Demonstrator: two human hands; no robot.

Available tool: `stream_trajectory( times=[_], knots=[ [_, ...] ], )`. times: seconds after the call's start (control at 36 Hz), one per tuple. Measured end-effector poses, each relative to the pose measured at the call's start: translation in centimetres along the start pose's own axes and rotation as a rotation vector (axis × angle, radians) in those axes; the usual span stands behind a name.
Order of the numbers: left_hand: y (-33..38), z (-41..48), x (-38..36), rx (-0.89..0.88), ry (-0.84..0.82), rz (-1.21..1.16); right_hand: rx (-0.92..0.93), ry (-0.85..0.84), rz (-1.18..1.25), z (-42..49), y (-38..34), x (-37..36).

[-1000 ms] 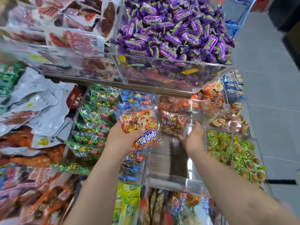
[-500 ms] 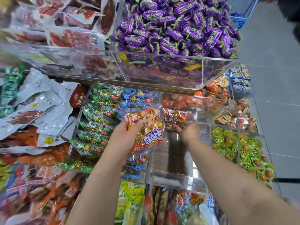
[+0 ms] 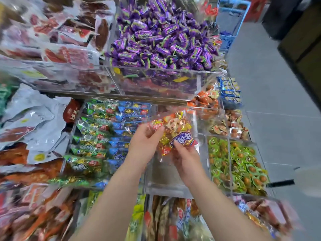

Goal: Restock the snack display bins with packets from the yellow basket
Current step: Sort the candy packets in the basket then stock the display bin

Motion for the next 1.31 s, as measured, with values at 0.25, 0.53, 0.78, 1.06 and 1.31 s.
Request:
stream_trajectory(
  times=[0.25, 0.53, 0.78, 1.06, 1.31],
  knots=[
    [-1.5, 4.6, 1.6, -0.005, 0.010, 1.173, -0.028, 0.099, -0.521, 2.4, -5.4, 6.1],
    [-3.4, 5.2, 0.6, -0.012, 0.064, 1.293, -0.025, -0.018, -1.640, 7.7, -4.5, 4.0],
    [-3.3, 5.1, 0.6, -0.049, 0.095, 1.262, 0.200, 0.021, -1.858, 10.7, -1.9, 1.9],
    [-2.8, 4.9, 0.5, -0.092, 0.150, 1.238, -0.054, 0.406, -1.129, 9.4, 2.6, 11.1],
    [-2.9, 5.0, 0.6, -0.089, 0.155, 1.232, 0.063, 0.342, -0.957, 12.9, 3.1, 9.6]
  ],
)
Point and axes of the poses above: each hand's wrist, its own z-axis towards the middle knuckle, its own x-axis out of the back of the hand, y = z × x, the point moved 9 cm from there along z, towards the middle knuckle, and after that the axes turned 11 degrees about -y, right-handed, at the moved point
